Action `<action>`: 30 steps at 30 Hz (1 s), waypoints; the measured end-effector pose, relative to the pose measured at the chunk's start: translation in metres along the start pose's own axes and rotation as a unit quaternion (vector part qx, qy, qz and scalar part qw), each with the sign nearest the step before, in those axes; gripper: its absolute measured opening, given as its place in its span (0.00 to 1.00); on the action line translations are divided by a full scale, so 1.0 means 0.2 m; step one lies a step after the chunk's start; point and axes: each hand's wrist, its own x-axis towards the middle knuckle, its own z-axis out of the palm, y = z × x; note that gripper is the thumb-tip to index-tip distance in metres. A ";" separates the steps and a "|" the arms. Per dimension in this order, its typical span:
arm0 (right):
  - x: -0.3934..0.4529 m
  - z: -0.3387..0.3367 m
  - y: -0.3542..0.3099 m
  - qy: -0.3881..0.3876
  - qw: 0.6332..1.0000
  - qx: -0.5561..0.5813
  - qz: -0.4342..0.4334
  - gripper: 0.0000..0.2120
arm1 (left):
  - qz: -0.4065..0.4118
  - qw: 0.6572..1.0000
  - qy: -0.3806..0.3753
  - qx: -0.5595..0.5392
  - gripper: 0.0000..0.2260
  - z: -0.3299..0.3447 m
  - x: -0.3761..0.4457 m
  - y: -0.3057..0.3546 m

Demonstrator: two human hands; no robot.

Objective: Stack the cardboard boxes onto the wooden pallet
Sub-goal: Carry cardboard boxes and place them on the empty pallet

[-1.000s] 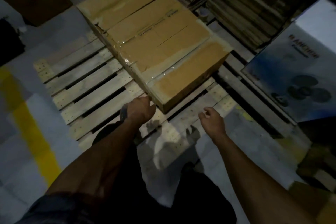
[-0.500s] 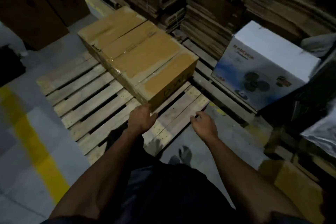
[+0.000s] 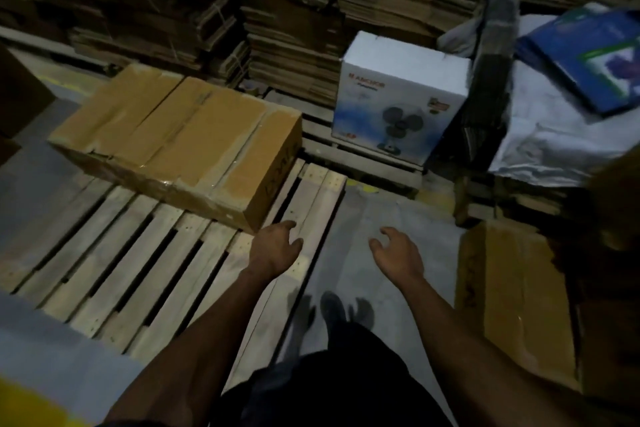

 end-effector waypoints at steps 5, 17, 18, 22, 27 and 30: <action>-0.27 0.02 0.20 0.033 0.998 -0.004 0.059 0.26 | 0.064 0.997 -0.048 0.014 0.31 0.06 -0.15 0.06; -0.69 -0.22 0.70 0.112 0.977 0.081 0.163 0.28 | 0.202 0.973 -0.100 0.055 0.28 0.34 -0.34 0.63; -0.70 -0.25 0.73 0.115 0.975 0.092 0.166 0.29 | 0.208 0.971 -0.102 0.060 0.29 0.36 -0.34 0.68; -0.78 -0.46 1.00 0.146 0.964 0.123 0.183 0.29 | 0.237 0.962 -0.113 0.072 0.32 0.57 -0.38 1.04; -0.81 -0.77 1.38 0.163 0.960 0.112 0.201 0.28 | 0.255 0.959 -0.100 0.076 0.26 0.84 -0.42 1.50; -0.84 -0.97 1.58 0.175 0.957 0.110 0.205 0.30 | 0.274 0.956 -0.083 0.068 0.27 0.95 -0.44 1.77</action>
